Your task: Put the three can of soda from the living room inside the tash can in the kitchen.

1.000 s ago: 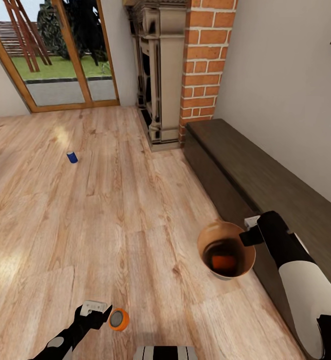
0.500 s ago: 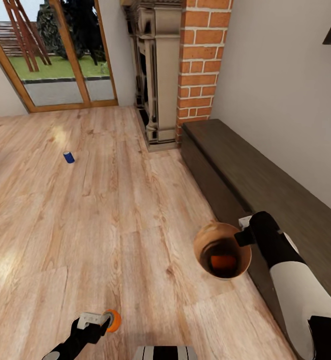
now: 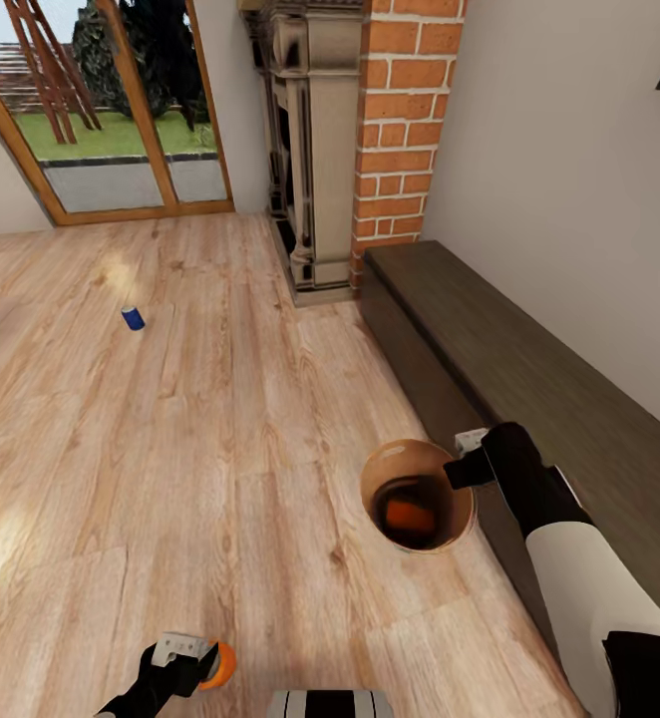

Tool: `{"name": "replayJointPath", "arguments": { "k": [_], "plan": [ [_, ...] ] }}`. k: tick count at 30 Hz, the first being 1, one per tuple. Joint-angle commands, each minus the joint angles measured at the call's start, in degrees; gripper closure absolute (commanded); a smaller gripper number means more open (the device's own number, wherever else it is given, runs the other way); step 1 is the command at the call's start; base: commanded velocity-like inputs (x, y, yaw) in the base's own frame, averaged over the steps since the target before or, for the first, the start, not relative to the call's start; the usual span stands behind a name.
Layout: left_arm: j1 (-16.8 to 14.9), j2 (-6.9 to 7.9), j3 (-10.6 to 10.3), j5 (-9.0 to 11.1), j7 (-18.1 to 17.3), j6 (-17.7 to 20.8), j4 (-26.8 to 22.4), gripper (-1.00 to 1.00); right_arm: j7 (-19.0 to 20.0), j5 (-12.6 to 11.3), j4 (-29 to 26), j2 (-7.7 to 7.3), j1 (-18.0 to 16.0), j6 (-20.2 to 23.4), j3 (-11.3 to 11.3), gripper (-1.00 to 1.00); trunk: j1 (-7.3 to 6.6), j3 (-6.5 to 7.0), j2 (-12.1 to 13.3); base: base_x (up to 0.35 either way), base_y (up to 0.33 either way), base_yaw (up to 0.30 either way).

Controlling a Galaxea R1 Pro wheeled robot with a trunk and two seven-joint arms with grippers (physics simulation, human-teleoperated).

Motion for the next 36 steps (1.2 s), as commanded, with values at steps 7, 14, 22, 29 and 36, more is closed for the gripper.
{"name": "replayJointPath", "arguments": {
  "k": [7,14,22,29,36],
  "plan": [
    [0.03,0.0,0.0,0.16,-0.03,-0.06,0.01,-1.0,0.31,-2.47,0.01,0.11,-0.01,0.81,-0.01,1.0,-0.01,0.01,0.0,0.198,0.0,0.0],
    [0.04,0.0,0.01,0.06,0.04,-0.07,0.03,-1.0,0.24,-2.43,0.01,0.58,0.07,0.8,-0.01,1.0,0.43,-0.35,-0.8,0.024,0.0,0.0],
    [0.04,-0.08,-0.18,-0.5,-0.11,0.29,0.65,-1.0,0.23,-2.37,0.01,0.77,0.08,0.77,0.04,1.0,1.97,-1.61,-3.61,0.001,0.0,0.0],
    [0.32,-0.56,-0.32,-0.83,0.16,1.99,2.41,-1.0,0.2,-2.32,0.01,0.84,0.1,0.73,0.02,1.0,1.97,-1.61,-3.61,0.0,0.0,0.0],
    [0.39,-0.61,-0.44,-0.83,0.12,2.04,2.55,-1.0,0.15,-2.29,0.01,0.84,0.16,0.72,-0.01,1.0,1.97,-1.61,-3.61,0.0,-0.044,0.0]
  ]
}}
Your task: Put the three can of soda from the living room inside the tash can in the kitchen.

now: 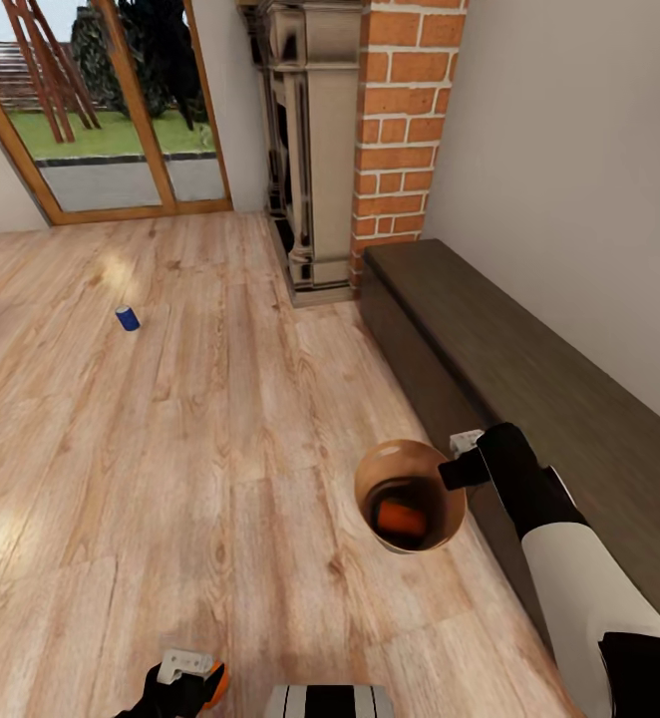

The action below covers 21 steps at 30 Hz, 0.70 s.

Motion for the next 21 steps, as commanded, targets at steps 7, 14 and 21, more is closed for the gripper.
{"name": "replayJointPath", "arguments": {
  "k": [7,14,21],
  "plan": [
    [0.01,0.0,0.0,0.01,0.0,0.0,0.01,-1.0,-1.58,-0.75,0.0,0.0,-0.01,0.21,-0.02,1.0,0.0,0.0,0.0,0.0,-0.077,0.0],
    [-0.01,0.07,0.05,0.32,-0.19,0.09,-0.03,-1.0,-2.06,-0.77,0.0,0.04,-0.01,0.21,-0.02,1.0,0.0,0.0,0.0,0.0,-0.007,0.0],
    [-0.01,0.18,0.19,0.74,-0.16,0.17,-0.01,-1.0,-2.12,-0.79,0.02,0.08,-0.01,0.21,0.06,1.0,0.0,0.0,0.0,0.0,0.0,0.0]
  ]
}}
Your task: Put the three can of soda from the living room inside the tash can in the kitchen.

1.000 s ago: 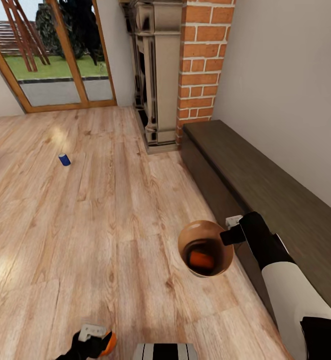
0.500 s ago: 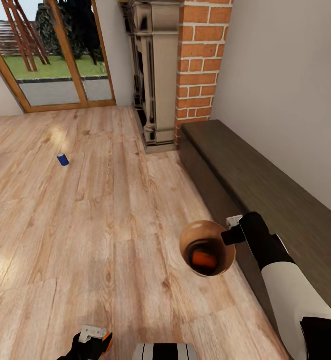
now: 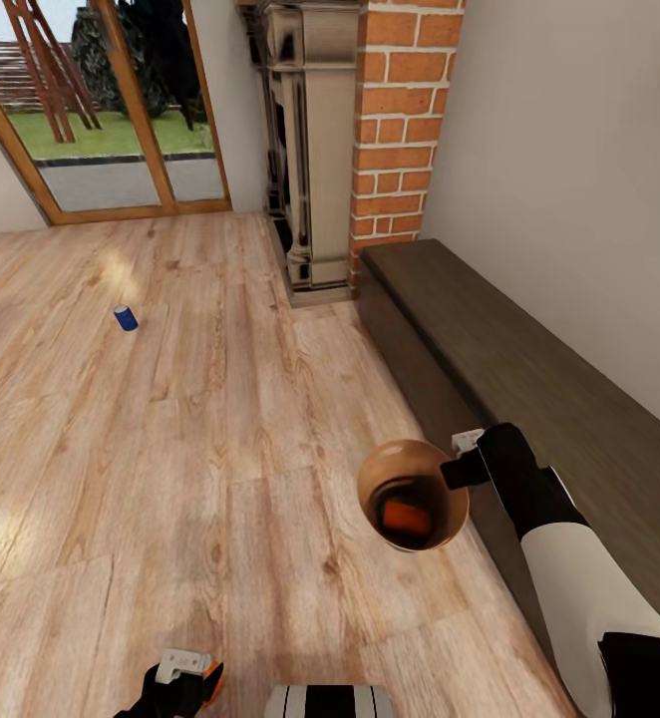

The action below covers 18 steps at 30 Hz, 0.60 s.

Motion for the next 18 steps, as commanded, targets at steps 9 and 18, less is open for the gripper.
{"name": "replayJointPath", "arguments": {
  "k": [9,18],
  "plan": [
    [-0.01,0.3,0.08,0.0,0.08,0.06,0.02,-1.0,0.13,-0.83,-0.01,0.03,-0.02,0.23,-0.01,1.0,0.21,-0.17,-0.4,0.0,0.0,0.0],
    [-0.01,0.34,0.08,-0.04,-0.07,0.09,0.03,-1.0,0.09,-0.83,0.03,0.03,-0.02,0.23,-0.05,1.0,2.19,-1.79,-4.01,0.0,0.0,0.0]
  ]
}}
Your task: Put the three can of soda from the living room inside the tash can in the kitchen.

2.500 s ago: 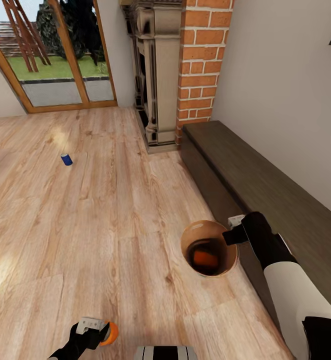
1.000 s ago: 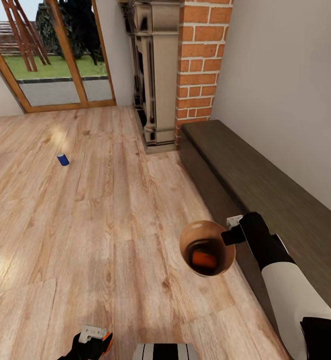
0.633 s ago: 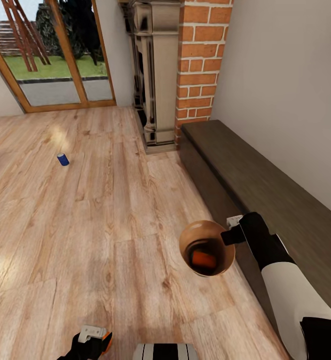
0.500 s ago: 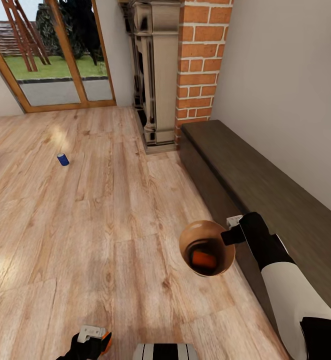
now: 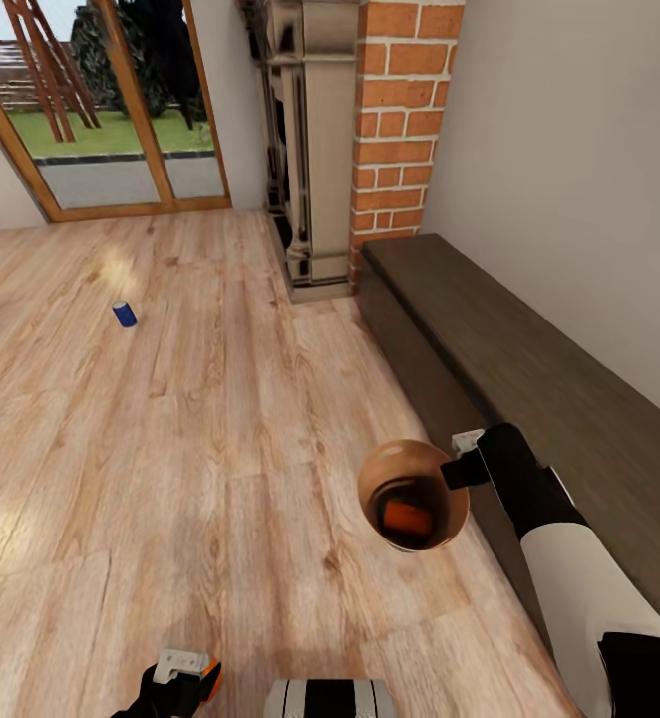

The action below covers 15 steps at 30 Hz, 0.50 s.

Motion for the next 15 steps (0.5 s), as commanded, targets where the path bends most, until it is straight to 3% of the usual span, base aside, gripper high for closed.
{"name": "replayJointPath", "arguments": {
  "k": [1,5,15],
  "plan": [
    [0.01,0.0,0.01,0.01,-0.01,0.0,0.0,-1.0,0.18,-0.91,0.01,0.02,-0.03,0.24,-0.04,1.0,0.21,-0.18,-0.41,0.0,0.0,0.0],
    [-0.01,0.02,0.01,0.02,0.02,0.0,0.0,-1.0,0.18,-0.91,0.02,0.02,-0.03,0.24,0.0,1.0,0.31,-1.07,-0.46,0.0,0.0,0.0],
    [0.01,0.09,0.01,0.14,0.06,0.0,-0.05,-1.0,0.18,-0.91,0.0,0.1,-0.03,0.24,0.04,1.0,0.31,-1.07,-0.46,0.0,0.0,0.0]
  ]
}}
